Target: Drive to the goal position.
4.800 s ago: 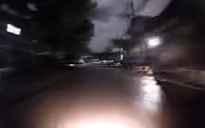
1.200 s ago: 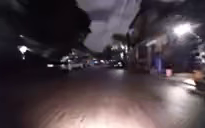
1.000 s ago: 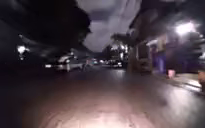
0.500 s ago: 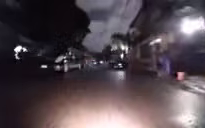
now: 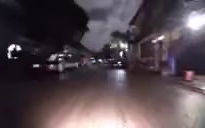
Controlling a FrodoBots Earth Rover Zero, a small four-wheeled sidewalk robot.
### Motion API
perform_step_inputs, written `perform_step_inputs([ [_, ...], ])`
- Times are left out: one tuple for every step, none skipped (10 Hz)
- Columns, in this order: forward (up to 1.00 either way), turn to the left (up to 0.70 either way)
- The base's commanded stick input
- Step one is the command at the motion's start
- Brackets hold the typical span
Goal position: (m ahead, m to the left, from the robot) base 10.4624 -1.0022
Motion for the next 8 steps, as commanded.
perform_step_inputs([
  [1.0, 0.13],
  [1.0, 0.11],
  [1.0, 0.0],
  [1.0, 0.0],
  [1.0, 0.0],
  [1.0, 0.15],
  [1.0, 0.15],
  [1.0, 0.0],
])
